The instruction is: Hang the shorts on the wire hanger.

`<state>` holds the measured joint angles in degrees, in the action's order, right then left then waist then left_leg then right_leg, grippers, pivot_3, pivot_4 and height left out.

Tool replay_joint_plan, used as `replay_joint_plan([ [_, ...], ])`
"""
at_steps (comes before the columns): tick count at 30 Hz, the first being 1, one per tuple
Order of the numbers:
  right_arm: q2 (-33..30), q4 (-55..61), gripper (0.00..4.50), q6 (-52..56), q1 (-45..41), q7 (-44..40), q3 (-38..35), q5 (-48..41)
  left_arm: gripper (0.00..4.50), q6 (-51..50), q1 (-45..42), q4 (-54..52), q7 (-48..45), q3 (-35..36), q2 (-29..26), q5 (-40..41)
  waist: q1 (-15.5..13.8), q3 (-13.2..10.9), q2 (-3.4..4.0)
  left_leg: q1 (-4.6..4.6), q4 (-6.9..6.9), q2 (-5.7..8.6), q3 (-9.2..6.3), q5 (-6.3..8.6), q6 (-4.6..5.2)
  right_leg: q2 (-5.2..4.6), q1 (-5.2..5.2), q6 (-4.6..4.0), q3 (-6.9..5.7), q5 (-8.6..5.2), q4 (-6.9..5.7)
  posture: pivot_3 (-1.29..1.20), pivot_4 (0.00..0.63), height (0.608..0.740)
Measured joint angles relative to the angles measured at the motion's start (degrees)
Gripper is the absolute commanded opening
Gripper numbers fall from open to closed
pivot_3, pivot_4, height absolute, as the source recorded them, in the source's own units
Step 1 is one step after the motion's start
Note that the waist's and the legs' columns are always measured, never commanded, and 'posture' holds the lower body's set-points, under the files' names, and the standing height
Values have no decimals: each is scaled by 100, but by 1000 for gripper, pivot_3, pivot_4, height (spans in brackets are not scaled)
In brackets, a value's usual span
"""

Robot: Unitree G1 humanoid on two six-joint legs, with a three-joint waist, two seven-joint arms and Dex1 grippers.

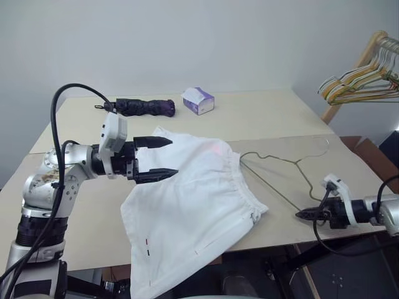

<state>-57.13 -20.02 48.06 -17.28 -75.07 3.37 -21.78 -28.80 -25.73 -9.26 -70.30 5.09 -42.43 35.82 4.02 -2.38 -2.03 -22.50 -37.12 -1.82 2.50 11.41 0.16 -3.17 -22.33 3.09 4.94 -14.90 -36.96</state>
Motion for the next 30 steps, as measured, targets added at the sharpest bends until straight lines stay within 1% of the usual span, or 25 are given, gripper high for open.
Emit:
replay_joint_plan([
  [6, -5, -12, 0, -7, -16, -325, 94, 11, 4486, 0, 0, -1, 8, 0, -8, 0, -3, 0, 0, 0, 0, 0, 0, 0, 0, 0, 0, 0, 0, 0, 0, -28, 8, 740],
  [10, -197, 102, 0, -7, 22, -681, 315, 31, 4486, 0, 0, -1, 10, 0, -29, -1, -2, -1, 1, 0, 0, 0, 0, 0, 0, 0, -1, 0, 0, 0, 0, -23, 10, 740],
  [13, -202, 118, 0, -16, -23, -713, 543, 154, 4486, 0, 6, -9, 13, 1, -50, -2, 4, -1, 1, 2, 0, -1, 0, 0, 0, 0, 0, -4, 0, -2, 0, -19, 11, 740],
  [17, 151, -372, 0, -13, -573, -610, 766, 364, 4486, 1, 33, -62, 14, -2, -80, -5, 26, -1, 2, 6, 0, -1, 1, 0, 0, 1, 0, -8, 2, -3, -1, -2, 10, 740],
  [20, 409, -729, 0, -17, -984, -554, 923, 540, 4486, 5, 39, -106, 12, -2, -126, -17, -10, -2, 3, 2, 3, 0, 1, 0, 0, 1, -2, -2, 1, 0, 0, 15, 8, 740],
  [27, 595, -1161, 0, -219, -1510, -1102, 1377, 783, 4486, 9, 97, -136, 70, 10, -211, -65, -146, -3, 4, -11, 2, 0, 0, 0, 0, 1, -11, 2, -1, 2, 0, 61, 0, 740],
  [30, 959, -1785, 0, -344, -1931, -1045, 1479, 1028, 4486, 9, 134, -216, 109, 36, -237, -62, -144, -3, 4, -7, 2, -1, 0, 0, 0, 3, -10, -1, -1, 5, -2, 71, 0, 740],
])
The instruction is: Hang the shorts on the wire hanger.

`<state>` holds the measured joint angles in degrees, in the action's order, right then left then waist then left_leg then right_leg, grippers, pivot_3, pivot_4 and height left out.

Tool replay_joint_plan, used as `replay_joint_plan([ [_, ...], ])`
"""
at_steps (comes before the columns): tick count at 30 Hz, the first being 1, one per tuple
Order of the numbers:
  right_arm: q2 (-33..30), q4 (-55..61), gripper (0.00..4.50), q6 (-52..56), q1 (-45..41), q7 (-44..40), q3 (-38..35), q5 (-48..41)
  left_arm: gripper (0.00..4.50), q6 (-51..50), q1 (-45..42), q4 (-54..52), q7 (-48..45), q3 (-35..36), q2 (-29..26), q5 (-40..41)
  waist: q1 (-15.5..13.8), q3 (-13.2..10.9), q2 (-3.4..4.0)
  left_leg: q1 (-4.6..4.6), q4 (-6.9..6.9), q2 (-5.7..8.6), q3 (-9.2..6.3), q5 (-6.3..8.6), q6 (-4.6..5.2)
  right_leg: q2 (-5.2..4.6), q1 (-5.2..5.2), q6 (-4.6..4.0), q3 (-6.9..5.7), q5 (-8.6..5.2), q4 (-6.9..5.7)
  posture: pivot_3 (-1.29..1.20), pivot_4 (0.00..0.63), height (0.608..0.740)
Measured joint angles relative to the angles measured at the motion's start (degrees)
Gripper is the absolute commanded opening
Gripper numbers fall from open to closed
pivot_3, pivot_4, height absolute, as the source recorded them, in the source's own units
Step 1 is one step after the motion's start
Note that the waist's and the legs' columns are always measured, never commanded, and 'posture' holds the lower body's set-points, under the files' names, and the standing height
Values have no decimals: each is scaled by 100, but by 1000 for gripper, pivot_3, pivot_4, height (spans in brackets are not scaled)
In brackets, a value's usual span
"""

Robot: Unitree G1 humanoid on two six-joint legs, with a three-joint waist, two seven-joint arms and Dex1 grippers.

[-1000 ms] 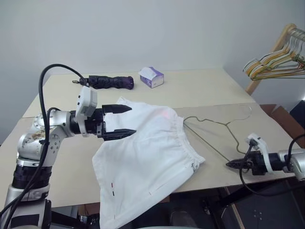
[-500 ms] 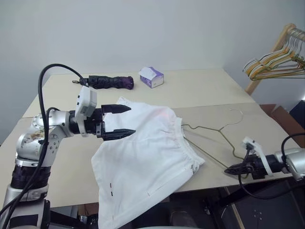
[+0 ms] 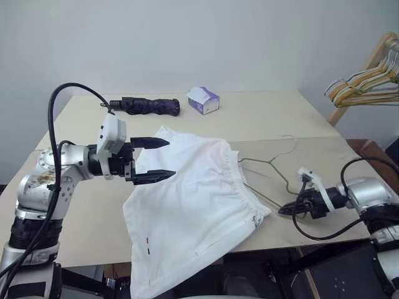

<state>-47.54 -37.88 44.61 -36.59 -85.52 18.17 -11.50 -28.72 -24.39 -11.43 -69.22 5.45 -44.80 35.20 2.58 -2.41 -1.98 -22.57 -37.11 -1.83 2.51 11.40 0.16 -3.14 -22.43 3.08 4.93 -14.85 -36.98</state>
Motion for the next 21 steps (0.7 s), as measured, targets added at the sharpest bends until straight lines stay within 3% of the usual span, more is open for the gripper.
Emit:
replay_joint_plan([
  [6, 455, -830, 0, -365, -445, 266, -48, 235, 4486, 0, 70, -82, 36, 20, -31, 7, -31, 0, -1, -5, 0, 1, -1, 0, 0, 0, 0, 1, 0, 0, 2, 75, 0, 740],
  [12, 444, -856, 0, -720, -394, 640, -384, 242, 4486, 4, 75, -127, 57, 21, -52, 14, -37, 0, -1, -2, -2, 1, -1, 0, 0, -1, 2, 4, 0, 3, 1, 52, 0, 740],
  [14, 231, -343, 0, -959, -146, 878, -612, 249, 4486, 9, 78, -121, 62, 25, -53, 13, -55, -1, 2, -14, -1, 2, -1, 0, 0, -2, -10, 4, 0, 2, 0, 42, 0, 740],
  [21, -470, 3157, 0, -1939, 513, 1899, -875, 866, 4486, 331, -506, 378, -320, -297, -33, -227, -24, -2, 8, -71, -2, -4, 0, -1, -1, 7, -80, 3, 2, 4, -12, -14, 0, 740],
])
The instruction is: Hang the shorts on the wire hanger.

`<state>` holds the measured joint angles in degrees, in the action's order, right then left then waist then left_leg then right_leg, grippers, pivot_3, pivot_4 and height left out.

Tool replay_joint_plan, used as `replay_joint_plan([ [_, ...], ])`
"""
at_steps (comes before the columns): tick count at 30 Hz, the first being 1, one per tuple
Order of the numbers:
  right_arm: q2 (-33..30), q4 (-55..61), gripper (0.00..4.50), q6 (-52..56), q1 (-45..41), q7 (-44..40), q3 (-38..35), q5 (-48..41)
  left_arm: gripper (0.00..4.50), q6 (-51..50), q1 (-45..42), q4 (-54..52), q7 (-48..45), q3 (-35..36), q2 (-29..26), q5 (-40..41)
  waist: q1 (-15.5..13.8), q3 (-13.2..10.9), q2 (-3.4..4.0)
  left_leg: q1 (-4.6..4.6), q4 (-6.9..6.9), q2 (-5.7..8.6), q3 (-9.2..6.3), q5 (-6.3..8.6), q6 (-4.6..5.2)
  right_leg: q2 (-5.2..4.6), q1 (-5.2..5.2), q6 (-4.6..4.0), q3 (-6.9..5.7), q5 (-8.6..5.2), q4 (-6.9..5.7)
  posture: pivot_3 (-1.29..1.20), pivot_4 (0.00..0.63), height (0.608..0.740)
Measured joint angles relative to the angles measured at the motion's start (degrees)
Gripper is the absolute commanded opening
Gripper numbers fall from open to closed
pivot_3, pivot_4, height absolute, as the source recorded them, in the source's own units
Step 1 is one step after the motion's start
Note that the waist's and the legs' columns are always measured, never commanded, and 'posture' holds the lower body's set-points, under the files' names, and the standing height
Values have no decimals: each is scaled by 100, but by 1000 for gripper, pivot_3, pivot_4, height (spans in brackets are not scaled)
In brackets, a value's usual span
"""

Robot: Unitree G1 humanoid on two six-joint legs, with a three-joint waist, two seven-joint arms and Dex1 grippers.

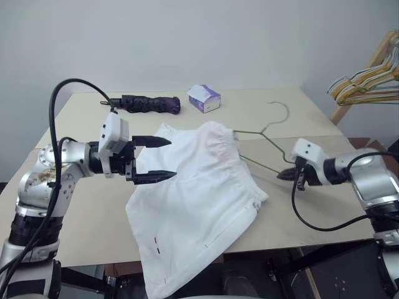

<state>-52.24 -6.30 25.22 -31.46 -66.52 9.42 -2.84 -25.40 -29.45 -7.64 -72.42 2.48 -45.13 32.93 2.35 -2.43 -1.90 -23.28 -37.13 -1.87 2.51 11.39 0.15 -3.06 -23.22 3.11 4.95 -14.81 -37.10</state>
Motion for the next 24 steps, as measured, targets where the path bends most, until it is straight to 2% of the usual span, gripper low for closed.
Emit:
replay_joint_plan([
  [7, -60, 1588, 0, -343, 84, 331, 272, 504, 4486, 997, -1177, 1333, -229, -191, 236, -646, 12, 0, 0, -8, -12, 6, 2, 0, 0, -4, 4, -1, 0, 3, 8, -31, 0, 740],
  [11, -23, 2215, 0, -157, 98, 210, 577, 609, 4486, 2027, -1520, 2017, -915, -521, 256, -1130, 25, 0, 0, -17, -15, 4, 2, 0, 0, -2, -3, -14, -1, 10, 7, -60, 0, 740],
  [17, -3, 2444, 0, 364, -97, -139, 580, 308, 4486, 3115, -1617, 2675, -1833, -1225, 338, -1755, 57, 0, 0, -16, -27, 2, 3, 0, 1, -2, -1, -13, -1, 11, 3, -62, 0, 740],
  [23, -10, 2555, 0, 639, -306, -336, 580, 133, 4486, 3938, -1798, 3383, -1783, -1495, 642, -2321, 107, 0, 0, -27, -35, 1, 2, 1, 2, -3, -5, -10, -4, 13, 3, -83, 0, 740],
  [24, -14, 2582, 0, 725, -350, -350, 574, 82, 4099, 4013, -1828, 3512, -1714, -1494, 716, -2396, 126, 0, 0, -29, -38, 0, 2, 2, 4, -3, -5, -10, -3, 14, 2, -83, 0, 740],
])
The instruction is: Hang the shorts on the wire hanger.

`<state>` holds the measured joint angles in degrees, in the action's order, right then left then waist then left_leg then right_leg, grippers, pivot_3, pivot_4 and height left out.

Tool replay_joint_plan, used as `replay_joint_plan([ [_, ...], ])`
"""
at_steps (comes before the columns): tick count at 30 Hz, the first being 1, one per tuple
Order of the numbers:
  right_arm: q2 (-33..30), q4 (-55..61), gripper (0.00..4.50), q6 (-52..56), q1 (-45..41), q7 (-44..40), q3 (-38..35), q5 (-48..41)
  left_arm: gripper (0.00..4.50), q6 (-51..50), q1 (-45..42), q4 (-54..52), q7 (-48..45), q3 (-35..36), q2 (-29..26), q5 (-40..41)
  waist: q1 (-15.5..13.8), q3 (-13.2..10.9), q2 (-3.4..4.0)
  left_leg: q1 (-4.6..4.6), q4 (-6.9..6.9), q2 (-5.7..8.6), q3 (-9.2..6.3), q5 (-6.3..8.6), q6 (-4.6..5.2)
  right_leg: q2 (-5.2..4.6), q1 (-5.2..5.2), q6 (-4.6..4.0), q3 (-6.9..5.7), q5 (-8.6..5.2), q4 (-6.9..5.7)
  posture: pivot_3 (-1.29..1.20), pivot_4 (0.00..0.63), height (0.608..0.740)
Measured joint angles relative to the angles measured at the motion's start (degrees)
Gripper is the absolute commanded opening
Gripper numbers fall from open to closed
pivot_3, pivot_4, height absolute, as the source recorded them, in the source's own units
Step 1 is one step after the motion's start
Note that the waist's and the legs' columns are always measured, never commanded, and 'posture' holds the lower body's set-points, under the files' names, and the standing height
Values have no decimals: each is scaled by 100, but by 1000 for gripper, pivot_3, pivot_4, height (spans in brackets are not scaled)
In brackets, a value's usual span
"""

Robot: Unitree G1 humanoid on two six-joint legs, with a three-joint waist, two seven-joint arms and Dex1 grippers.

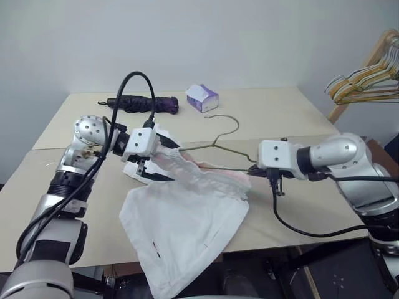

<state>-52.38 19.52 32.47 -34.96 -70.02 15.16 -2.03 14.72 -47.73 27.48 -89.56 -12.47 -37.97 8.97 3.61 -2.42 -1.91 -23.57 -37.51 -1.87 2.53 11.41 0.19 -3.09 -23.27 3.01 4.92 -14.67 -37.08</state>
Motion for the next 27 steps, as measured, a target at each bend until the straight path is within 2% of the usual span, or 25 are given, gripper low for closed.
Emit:
replay_joint_plan([
  [3, 0, 57, 0, 147, -21, -30, -1, -143, 3310, 231, -14, 265, 58, 0, 60, -115, 49, 0, 0, -12, -13, -3, -2, 4, 6, 1, -3, -4, -2, 4, -2, -89, 0, 740],
  [13, -76, 139, 0, 305, 11, 12, -43, -171, 79, 138, 1, 290, 84, 25, 166, -58, 71, 0, 0, -21, -27, -3, -2, 5, 8, 0, -8, 8, -2, 9, -3, -92, 0, 740],
  [16, -123, 146, 0, 305, 45, 6, -85, -201, 17, 63, 11, 193, 49, 26, 177, -25, 70, 0, 0, -23, -27, -2, -1, 5, 8, 0, -8, 7, -2, 10, -3, -90, 0, 740],
  [19, -120, 149, 801, 297, 150, 33, -145, -280, 17, -144, 71, 42, 97, 26, 189, -25, 70, 0, 0, -22, -27, -3, -1, 5, 8, 0, -8, 7, -2, 10, -4, -88, 0, 740],
  [23, -115, 175, 2142, 298, 335, 164, -421, -436, 17, -539, 128, -212, 241, 31, 233, 39, 55, 0, 0, -23, -29, -2, -2, 5, 8, -1, -7, 8, -1, 10, -4, -83, 0, 740],
  [27, -148, 26, 3601, 438, 701, 503, -1004, -616, 17, -974, 304, -522, 367, 208, 207, 232, 52, 0, 0, -20, -29, -1, -2, 6, 9, -1, -4, 6, -1, 13, -4, -86, 0, 740],
])
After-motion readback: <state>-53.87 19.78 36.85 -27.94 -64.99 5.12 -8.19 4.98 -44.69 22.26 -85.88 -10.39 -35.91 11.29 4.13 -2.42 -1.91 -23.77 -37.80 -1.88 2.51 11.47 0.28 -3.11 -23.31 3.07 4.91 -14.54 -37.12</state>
